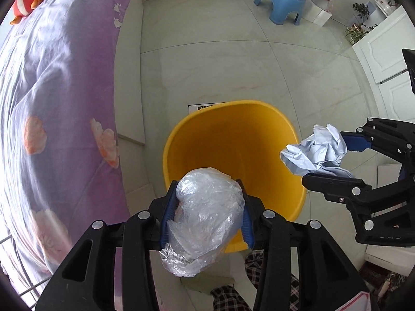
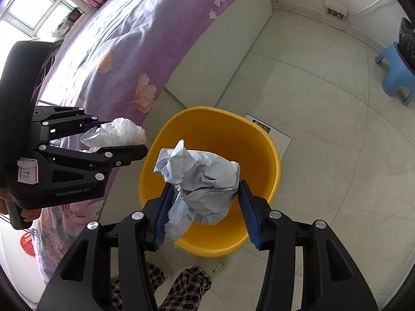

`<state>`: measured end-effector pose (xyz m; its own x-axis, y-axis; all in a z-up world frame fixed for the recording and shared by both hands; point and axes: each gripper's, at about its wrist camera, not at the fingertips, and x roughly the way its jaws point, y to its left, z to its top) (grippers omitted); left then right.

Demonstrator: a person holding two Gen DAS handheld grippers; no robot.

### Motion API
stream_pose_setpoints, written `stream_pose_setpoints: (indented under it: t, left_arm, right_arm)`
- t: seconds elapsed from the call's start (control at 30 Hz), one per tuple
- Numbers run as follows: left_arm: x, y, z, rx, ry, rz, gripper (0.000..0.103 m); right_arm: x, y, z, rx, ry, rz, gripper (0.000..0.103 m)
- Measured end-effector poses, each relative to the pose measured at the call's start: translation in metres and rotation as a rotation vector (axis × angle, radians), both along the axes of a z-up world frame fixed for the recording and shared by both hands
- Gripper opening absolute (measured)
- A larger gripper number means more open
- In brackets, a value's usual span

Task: Collect trash
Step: 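Carry the plastic bag and paper with both tools over the yellow bin, then open both tools to drop the bag and paper into the yellow bin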

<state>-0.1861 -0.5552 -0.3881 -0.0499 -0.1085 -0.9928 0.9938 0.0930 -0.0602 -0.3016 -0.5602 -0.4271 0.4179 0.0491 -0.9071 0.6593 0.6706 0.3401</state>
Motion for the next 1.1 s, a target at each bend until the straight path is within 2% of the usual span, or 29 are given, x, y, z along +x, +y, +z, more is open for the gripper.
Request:
stream_pose_setpoints:
  t: [0.07, 0.1, 0.17, 0.23, 0.33, 0.47, 0.77, 0.93, 1.1]
  left_arm:
    - [-0.003, 0.0, -0.004, 0.005, -0.006, 0.001, 0.048]
    - [-0.002, 0.0, -0.004, 0.005, -0.01, 0.003, 0.055]
    - [-0.002, -0.001, -0.004, -0.003, -0.017, 0.008, 0.061]
    - [-0.001, 0.0, -0.002, -0.001, -0.01, 0.012, 0.061]
    - [-0.001, -0.001, -0.001, -0.009, -0.027, 0.013, 0.072]
    - [0.003, 0.004, 0.003, -0.015, -0.038, 0.026, 0.072]
    - [0.026, 0.02, 0.015, -0.018, -0.053, 0.076, 0.072]
    - [0.029, 0.033, 0.04, -0.04, -0.054, 0.094, 0.072]
    - [0.033, 0.054, 0.076, -0.078, -0.049, 0.124, 0.072]
  right_arm:
    - [-0.002, -0.002, -0.004, 0.009, -0.008, -0.008, 0.064]
    - [-0.003, -0.003, -0.005, 0.007, -0.007, -0.014, 0.067]
    - [-0.005, -0.004, -0.007, 0.008, -0.008, -0.021, 0.067]
    - [-0.006, -0.006, -0.007, 0.01, -0.009, -0.025, 0.067]
    - [-0.005, -0.006, -0.005, 0.017, -0.024, -0.02, 0.068]
    - [-0.004, -0.005, -0.001, -0.005, -0.017, -0.022, 0.084]
    - [0.0, 0.003, 0.01, -0.008, -0.004, -0.017, 0.085]
    - [0.002, 0.013, 0.031, -0.024, -0.006, -0.019, 0.085]
    - [0.005, 0.03, 0.066, -0.053, -0.016, -0.008, 0.085]
